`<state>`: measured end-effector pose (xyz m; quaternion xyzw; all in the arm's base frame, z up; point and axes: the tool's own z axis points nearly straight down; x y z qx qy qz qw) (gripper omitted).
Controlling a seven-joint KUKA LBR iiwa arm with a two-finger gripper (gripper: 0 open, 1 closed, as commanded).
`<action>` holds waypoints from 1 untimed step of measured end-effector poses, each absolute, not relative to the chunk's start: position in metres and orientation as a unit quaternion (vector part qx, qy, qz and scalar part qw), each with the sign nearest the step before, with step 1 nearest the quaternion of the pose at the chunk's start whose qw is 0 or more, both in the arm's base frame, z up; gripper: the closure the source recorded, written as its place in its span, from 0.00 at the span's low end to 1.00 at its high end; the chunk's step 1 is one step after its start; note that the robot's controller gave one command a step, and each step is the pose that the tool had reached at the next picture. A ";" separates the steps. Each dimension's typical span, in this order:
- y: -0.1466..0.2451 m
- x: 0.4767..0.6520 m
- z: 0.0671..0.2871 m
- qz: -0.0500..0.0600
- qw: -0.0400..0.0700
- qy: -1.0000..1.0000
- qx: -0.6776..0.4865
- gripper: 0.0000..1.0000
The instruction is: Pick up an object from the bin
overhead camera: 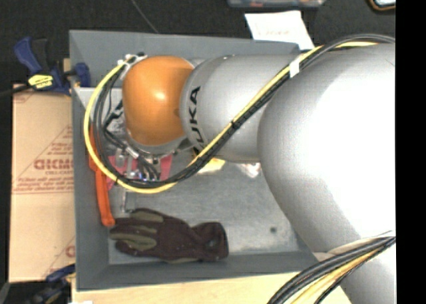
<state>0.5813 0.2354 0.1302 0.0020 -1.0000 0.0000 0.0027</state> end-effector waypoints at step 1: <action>0.234 0.584 0.135 -0.001 -0.001 -1.000 -0.001 0.00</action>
Offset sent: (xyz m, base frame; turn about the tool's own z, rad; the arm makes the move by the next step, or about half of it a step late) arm -0.0478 -0.0472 -0.0602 0.0103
